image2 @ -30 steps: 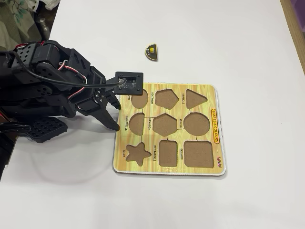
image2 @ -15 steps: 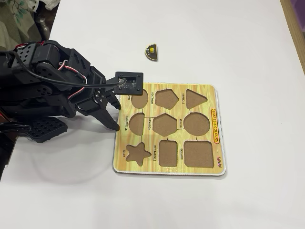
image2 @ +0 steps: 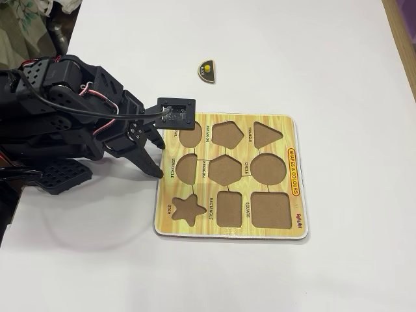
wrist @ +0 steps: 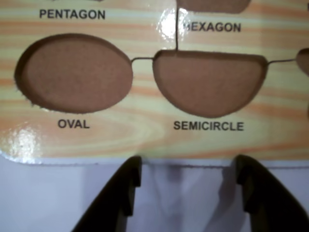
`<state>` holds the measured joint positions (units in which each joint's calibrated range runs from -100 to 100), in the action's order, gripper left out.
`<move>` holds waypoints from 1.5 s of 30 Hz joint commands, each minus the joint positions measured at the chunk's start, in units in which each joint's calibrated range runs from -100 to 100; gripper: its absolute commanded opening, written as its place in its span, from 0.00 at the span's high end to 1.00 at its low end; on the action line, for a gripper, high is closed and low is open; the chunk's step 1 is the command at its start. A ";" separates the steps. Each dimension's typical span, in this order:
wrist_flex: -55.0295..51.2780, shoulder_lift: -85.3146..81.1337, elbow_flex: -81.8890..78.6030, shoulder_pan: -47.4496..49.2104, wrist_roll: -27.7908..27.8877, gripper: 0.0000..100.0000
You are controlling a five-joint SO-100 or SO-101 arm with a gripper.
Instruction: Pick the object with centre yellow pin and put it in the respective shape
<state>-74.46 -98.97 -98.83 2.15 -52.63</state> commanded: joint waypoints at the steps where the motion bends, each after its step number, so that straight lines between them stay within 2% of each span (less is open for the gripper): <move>1: -1.16 0.64 -0.27 0.19 0.12 0.78; 33: -0.21 1.48 0.63 0.29 -0.56 0.78; 37: 3.07 4.32 6.03 0.29 -0.56 0.78; 40: 6.70 11.44 11.42 0.29 -0.56 0.78; 45: 6.18 26.50 27.61 0.39 -0.15 0.78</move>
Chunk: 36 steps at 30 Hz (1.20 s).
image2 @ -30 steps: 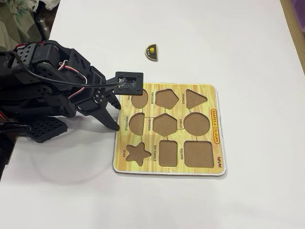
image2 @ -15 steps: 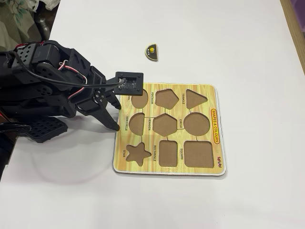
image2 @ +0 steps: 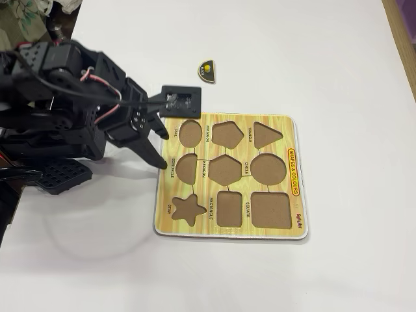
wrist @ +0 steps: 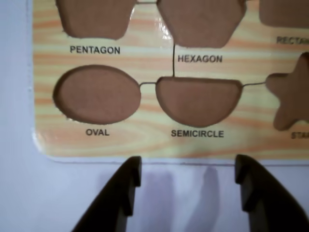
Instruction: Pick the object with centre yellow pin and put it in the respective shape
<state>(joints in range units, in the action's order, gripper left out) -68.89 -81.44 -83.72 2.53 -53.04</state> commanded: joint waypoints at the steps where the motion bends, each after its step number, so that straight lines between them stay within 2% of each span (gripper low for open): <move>1: 0.61 12.57 16.55 0.01 0.43 0.78; 7: -0.60 29.31 34.44 0.11 0.53 0.78; 14: -17.10 45.21 54.05 6.85 0.43 0.78; 17: -20.73 48.81 58.63 11.15 0.01 0.78; 29: -20.47 51.32 65.11 34.68 -0.10 0.78; 36: -20.47 59.85 74.28 45.23 -0.10 0.78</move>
<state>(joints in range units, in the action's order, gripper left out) -88.95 -24.14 -15.92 44.15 -52.94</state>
